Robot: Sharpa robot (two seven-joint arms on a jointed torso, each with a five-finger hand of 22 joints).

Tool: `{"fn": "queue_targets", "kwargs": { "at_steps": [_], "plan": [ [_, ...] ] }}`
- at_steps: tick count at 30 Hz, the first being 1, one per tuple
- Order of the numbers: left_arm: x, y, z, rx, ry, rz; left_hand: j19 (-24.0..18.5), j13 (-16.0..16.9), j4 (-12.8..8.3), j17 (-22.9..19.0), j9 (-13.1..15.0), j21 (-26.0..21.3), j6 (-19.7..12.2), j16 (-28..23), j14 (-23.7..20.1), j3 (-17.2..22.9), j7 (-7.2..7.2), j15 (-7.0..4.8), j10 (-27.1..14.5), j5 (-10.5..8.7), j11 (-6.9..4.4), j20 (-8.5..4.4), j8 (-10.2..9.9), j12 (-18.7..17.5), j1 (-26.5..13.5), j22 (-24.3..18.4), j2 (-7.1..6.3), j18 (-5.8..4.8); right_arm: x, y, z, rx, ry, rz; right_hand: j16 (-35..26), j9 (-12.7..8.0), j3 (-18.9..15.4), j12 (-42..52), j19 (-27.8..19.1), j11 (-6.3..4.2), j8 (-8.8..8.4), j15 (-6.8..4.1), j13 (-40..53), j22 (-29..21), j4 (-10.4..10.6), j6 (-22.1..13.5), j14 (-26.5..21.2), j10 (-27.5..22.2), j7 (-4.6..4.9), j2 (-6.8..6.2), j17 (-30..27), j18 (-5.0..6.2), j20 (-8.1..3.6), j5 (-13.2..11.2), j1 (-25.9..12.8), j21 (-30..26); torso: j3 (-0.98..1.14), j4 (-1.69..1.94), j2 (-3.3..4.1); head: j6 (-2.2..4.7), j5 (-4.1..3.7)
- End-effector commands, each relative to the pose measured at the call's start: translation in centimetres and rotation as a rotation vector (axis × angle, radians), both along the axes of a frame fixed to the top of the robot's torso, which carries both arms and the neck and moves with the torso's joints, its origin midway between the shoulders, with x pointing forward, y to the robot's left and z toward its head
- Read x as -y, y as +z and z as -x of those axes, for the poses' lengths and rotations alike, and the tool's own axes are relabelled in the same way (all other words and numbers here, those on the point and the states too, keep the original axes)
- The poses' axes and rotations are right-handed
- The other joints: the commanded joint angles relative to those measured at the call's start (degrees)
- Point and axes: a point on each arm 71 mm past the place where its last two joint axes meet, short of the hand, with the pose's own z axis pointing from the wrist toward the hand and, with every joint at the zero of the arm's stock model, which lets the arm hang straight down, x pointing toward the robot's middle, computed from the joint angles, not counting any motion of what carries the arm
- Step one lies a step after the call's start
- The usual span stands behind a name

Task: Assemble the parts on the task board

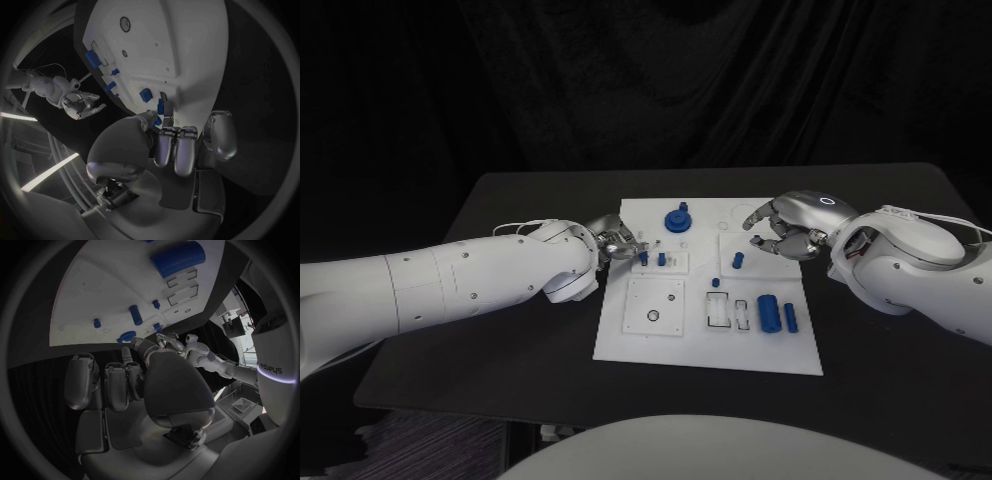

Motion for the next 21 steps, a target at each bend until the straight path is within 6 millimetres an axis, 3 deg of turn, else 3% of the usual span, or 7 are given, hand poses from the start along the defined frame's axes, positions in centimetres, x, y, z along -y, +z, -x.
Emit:
{"fn": "queue_targets", "kwargs": {
  "at_steps": [1,9,21],
  "plan": [
    [0.06,-0.37,0.27,-0.018,-0.016,0.003,0.07,13.29,-0.16,15.08,0.46,-0.24,0.4,0.15,6.05,-0.33,-0.24,-0.08,4.2,0.49,-0.23,0.05,0.56,-0.04,0.98,9.74,0.05,0.57,0.15,-0.18,0.0,-0.008,-0.017,0.009,-0.26,-0.05,0.27,-0.31,-0.25,0.02,0.09,0.08,4.46,10.19,0.0,0.14,2.59,-0.24,0.11,-0.44,2.72,0.57,-0.02,-0.39,0.09,-0.34,-0.01,-0.05,-0.03,-0.01,0.1],
    [0.09,-0.33,0.19,-0.006,-0.051,0.02,-0.3,13.0,-0.05,15.08,1.18,-0.8,0.62,0.15,6.05,-0.56,-0.37,-0.15,3.89,0.68,-0.33,-0.03,1.14,-0.42,1.29,9.58,0.14,0.69,0.17,-0.21,-0.01,-0.011,-0.019,0.012,-0.26,-0.05,0.27,-0.31,-0.25,0.02,0.09,0.08,4.46,10.19,0.0,0.14,2.59,-0.24,0.11,-0.44,2.72,0.57,-0.02,-0.39,0.09,-0.34,0.01,0.01,0.04,-0.01,0.2],
    [0.08,-0.39,0.1,-0.003,-0.075,0.029,-0.93,12.74,1.92,15.08,3.03,-1.5,0.31,0.15,6.05,-2.0,-0.4,-0.09,3.51,-0.69,-0.3,-0.03,2.24,-0.78,0.92,9.41,0.24,0.8,0.21,-0.24,0.0,-0.014,-0.02,0.015,-0.28,-0.11,0.33,-0.37,-0.28,0.01,0.09,0.08,4.38,10.17,0.01,0.17,2.58,-0.3,0.09,-0.41,2.69,0.59,-0.02,-0.41,0.1,-0.4,0.04,0.04,0.02,-0.01,0.25]
  ]
}}
